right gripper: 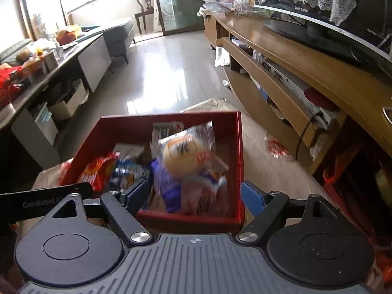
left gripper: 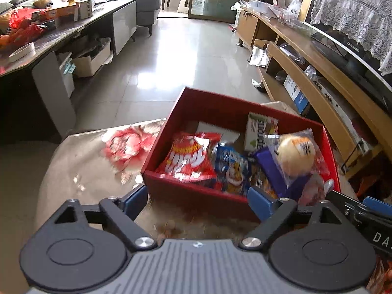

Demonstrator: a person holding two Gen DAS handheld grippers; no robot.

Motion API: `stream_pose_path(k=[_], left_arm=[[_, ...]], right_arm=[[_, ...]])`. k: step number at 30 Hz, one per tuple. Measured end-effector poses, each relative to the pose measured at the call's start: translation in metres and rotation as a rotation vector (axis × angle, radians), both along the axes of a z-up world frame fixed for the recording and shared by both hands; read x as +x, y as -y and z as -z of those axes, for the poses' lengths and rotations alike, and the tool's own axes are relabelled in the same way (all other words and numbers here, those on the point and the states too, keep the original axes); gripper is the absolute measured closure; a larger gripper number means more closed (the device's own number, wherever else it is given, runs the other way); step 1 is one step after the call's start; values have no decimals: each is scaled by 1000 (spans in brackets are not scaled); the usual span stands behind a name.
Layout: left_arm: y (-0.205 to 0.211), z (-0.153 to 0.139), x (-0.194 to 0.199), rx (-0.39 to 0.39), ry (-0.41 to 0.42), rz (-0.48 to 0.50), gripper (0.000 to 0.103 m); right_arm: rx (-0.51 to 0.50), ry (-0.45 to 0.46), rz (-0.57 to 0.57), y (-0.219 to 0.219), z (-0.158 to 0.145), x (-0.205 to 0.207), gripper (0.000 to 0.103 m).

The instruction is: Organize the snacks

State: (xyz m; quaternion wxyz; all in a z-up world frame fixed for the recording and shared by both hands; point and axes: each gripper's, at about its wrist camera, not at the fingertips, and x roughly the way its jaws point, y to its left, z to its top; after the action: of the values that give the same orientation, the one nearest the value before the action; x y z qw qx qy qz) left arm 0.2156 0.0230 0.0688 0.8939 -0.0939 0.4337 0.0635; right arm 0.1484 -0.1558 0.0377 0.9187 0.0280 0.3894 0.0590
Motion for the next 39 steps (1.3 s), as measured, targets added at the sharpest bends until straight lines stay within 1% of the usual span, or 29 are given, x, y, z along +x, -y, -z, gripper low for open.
stream_pose_path(k=[4, 9, 11, 17, 26, 32, 39], left_arm=[[2, 3, -21, 4, 2, 2, 12], [6, 13, -41, 9, -24, 3, 11], [6, 16, -48, 7, -28, 3, 7], [11, 21, -68, 33, -19, 11, 0], [19, 30, -93, 55, -34, 46, 0], [23, 31, -108, 69, -30, 66, 0], [26, 29, -120, 82, -24, 82, 0]], right_arm=[[7, -6, 2, 3, 2, -20, 16], [3, -13, 6, 7, 5, -39, 15], [-3, -17, 8, 8, 7, -48, 15], [-24, -44, 12, 9, 16, -65, 15], [-57, -71, 12, 6, 26, -85, 15], [-69, -91, 16, 6, 31, -97, 15], [-78, -90, 1, 3, 30, -108, 15]])
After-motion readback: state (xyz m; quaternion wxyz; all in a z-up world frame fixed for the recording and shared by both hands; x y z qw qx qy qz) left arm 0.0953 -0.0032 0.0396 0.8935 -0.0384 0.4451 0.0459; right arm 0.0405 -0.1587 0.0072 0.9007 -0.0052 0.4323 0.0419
